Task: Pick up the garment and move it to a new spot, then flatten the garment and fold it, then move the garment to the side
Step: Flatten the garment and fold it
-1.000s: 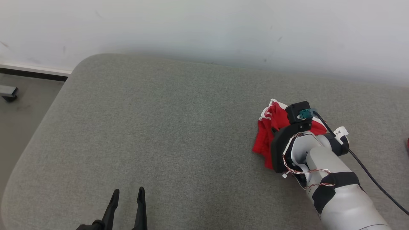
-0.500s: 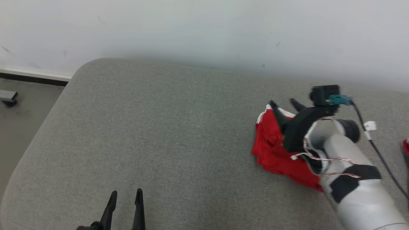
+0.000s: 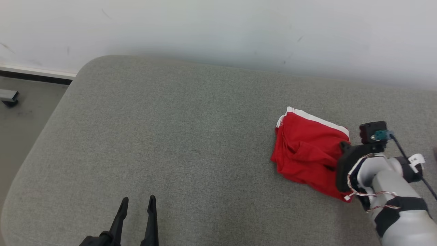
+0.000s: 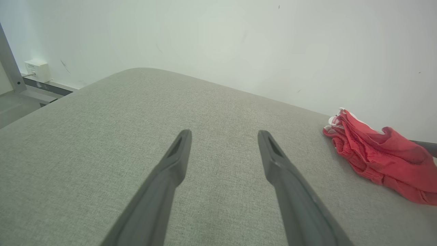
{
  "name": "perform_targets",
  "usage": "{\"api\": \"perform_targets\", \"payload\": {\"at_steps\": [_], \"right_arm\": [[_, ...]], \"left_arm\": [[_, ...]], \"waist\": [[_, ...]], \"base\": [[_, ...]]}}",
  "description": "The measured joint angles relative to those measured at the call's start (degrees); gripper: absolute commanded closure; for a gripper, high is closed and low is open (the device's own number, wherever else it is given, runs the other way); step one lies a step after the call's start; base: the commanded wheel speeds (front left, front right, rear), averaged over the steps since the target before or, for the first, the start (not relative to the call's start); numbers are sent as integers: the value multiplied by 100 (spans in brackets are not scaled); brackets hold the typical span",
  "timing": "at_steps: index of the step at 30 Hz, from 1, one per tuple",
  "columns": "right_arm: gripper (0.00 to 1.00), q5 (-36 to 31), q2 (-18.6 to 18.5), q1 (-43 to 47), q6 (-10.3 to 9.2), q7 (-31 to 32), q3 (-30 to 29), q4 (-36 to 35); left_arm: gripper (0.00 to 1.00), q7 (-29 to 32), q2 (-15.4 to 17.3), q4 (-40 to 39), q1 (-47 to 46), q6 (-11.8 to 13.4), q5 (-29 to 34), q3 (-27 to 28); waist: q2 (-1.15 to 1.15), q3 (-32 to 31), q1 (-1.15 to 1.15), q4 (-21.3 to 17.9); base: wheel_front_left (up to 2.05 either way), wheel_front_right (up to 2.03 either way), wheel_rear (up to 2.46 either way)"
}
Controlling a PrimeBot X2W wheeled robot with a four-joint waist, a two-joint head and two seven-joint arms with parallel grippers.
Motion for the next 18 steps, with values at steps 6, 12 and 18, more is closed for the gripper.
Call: {"api": "perform_targets", "payload": {"at_steps": [6, 12, 18], "right_arm": [[100, -8, 492, 101, 0, 232, 615, -23], [100, 213, 757, 455, 0, 407, 1485, -502], [100, 662, 876, 848, 0, 489, 2198, -1244]], "left_arm": [[0, 0, 1, -5, -23, 14, 47, 16], [0, 0, 1, 9, -19, 8, 79, 71], [0, 0, 0, 7, -14, 14, 80, 109]], "waist": [[0, 48, 0, 36], [0, 0, 0, 1], [0, -19, 0, -82]], "base": [[0, 0, 0], [0, 0, 0], [0, 0, 0]]}}
